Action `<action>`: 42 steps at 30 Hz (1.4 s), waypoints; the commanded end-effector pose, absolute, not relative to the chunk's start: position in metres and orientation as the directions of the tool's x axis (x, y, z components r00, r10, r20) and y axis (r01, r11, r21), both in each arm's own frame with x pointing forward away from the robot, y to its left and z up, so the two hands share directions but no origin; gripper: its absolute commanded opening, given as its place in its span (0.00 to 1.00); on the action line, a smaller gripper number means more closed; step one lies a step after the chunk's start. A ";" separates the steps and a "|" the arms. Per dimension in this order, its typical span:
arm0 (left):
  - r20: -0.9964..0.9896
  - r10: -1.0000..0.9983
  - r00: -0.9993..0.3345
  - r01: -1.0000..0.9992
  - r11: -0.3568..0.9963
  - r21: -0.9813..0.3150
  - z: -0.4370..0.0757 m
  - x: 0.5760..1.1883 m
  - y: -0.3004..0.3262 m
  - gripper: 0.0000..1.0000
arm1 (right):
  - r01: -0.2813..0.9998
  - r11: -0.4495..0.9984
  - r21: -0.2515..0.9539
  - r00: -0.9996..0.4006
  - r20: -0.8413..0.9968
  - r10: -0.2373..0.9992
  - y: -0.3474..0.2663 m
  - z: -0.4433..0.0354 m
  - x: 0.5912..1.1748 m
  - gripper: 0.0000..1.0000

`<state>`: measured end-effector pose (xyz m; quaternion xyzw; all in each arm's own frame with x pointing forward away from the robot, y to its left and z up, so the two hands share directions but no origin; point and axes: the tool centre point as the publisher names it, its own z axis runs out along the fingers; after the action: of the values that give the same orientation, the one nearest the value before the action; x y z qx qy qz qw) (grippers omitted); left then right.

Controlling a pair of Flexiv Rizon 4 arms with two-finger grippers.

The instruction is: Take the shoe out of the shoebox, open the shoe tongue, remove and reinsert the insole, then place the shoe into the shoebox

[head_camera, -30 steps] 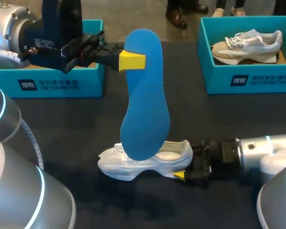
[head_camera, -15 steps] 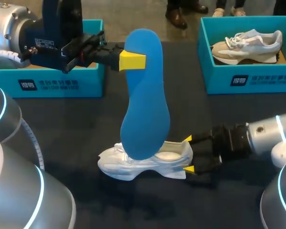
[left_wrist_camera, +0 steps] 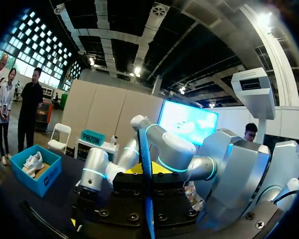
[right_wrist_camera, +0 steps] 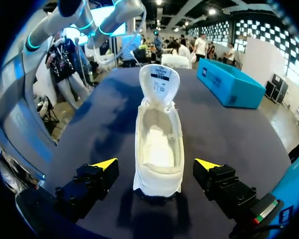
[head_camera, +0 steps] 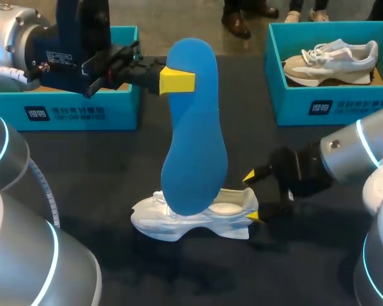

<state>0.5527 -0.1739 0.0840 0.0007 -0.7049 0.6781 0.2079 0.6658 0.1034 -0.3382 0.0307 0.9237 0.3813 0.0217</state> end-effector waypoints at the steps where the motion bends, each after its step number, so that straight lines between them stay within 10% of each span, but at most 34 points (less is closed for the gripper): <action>1: 0.294 0.283 -0.913 -0.282 0.083 -0.956 0.084 0.553 -0.175 0.00 | 0.084 0.936 0.342 -0.995 -0.025 0.099 0.110 -0.337 0.662 1.00; 42: 0.294 0.283 -0.913 -0.282 0.083 -0.956 0.084 0.553 -0.175 0.00 | 0.034 0.997 0.062 -0.999 -0.021 0.036 0.121 -0.325 0.672 1.00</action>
<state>0.5524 -0.1736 0.0839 0.0008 -0.7048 0.6782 0.2078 0.6718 0.1164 -0.3231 0.0158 0.9957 0.0908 0.0096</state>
